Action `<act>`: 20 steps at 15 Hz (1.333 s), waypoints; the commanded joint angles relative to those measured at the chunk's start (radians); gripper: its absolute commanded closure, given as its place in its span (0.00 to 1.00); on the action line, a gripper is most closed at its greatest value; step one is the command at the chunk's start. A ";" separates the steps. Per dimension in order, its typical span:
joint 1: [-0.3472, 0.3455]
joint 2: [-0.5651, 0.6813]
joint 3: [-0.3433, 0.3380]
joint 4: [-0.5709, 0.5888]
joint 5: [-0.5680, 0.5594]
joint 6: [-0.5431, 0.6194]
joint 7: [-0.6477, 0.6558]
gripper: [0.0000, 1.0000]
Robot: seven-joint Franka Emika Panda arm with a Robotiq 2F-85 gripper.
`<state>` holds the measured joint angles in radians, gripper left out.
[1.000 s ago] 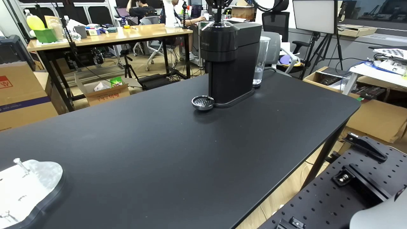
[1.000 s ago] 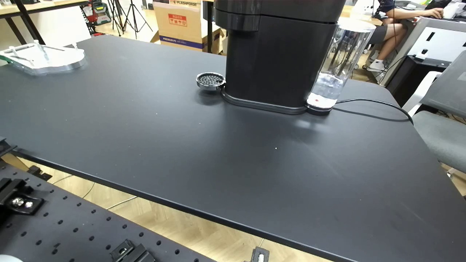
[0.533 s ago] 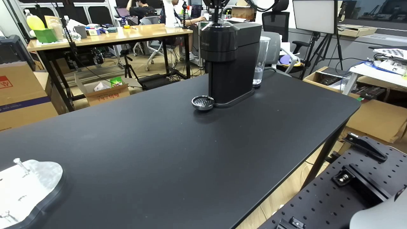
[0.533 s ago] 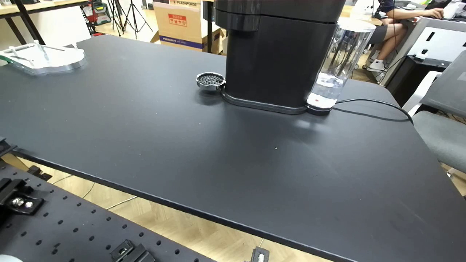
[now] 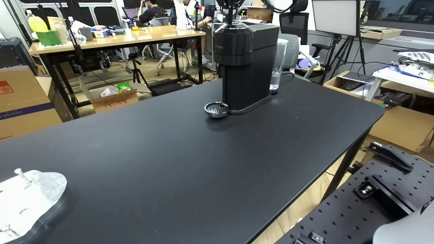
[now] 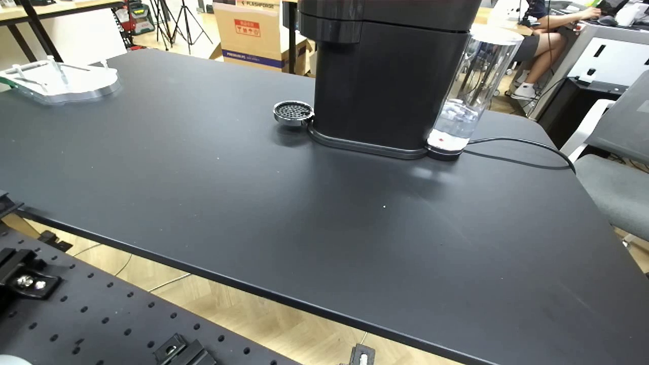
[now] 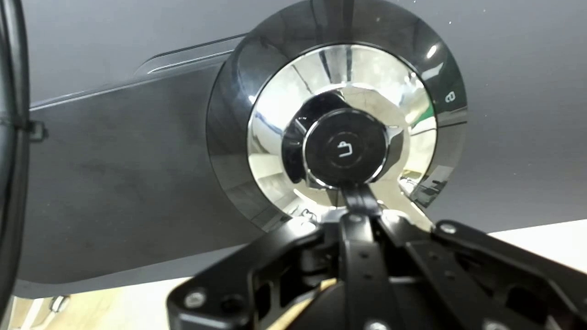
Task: Press the top of the coffee maker machine
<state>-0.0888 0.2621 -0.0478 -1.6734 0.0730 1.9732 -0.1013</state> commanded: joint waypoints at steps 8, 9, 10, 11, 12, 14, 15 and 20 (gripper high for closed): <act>-0.012 0.039 -0.003 -0.003 0.064 0.008 0.029 1.00; -0.010 0.036 -0.003 0.001 0.060 0.009 0.031 1.00; -0.008 0.033 -0.002 0.004 0.057 0.007 0.032 1.00; -0.005 0.026 -0.002 0.006 0.050 0.006 0.035 1.00; -0.002 0.020 -0.001 0.006 0.046 0.004 0.038 1.00; 0.006 0.002 -0.001 0.001 0.031 0.000 0.055 1.00; 0.012 -0.010 0.000 -0.005 0.026 -0.003 0.066 1.00; 0.041 -0.053 0.010 -0.021 0.029 -0.034 0.117 1.00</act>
<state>-0.0636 0.2547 -0.0430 -1.6750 0.1146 1.9641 -0.0443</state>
